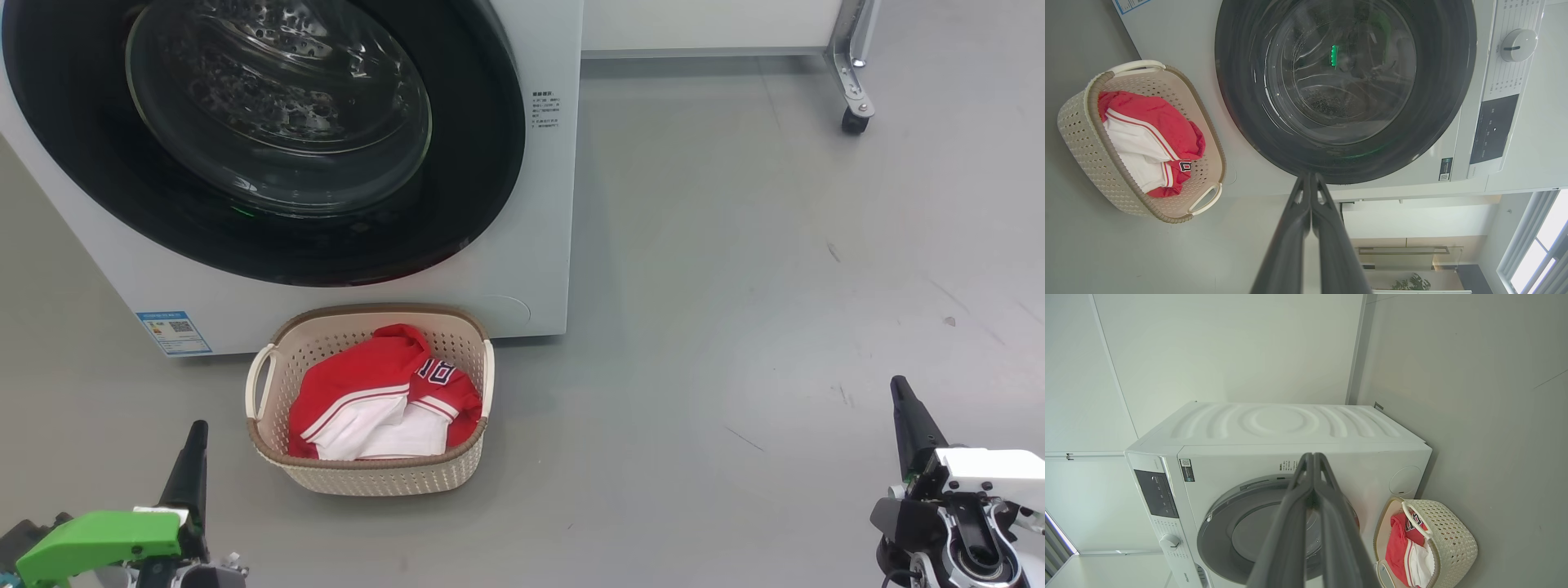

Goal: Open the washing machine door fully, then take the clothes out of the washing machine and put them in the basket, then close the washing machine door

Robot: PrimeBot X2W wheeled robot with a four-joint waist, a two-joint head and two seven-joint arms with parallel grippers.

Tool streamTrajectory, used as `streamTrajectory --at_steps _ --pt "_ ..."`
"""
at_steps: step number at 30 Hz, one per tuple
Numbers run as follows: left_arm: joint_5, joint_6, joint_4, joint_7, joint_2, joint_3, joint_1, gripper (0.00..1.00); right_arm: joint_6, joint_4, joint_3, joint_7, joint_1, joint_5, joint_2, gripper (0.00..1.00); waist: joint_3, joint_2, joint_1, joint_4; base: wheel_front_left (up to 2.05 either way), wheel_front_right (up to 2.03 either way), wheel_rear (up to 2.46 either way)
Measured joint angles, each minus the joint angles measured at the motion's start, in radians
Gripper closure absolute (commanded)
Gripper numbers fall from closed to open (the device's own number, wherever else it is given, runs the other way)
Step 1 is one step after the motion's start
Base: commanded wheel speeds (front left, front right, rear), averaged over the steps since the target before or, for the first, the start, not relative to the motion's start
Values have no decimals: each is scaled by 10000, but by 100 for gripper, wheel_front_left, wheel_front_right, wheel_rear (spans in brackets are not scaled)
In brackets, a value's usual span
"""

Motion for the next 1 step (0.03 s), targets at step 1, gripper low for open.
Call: streamTrajectory --at_steps 1 --pt "0 0 -2 0 0 2 0 100 0 0 0 0 0 0 0 100 0 0 0 0 0 0 0"
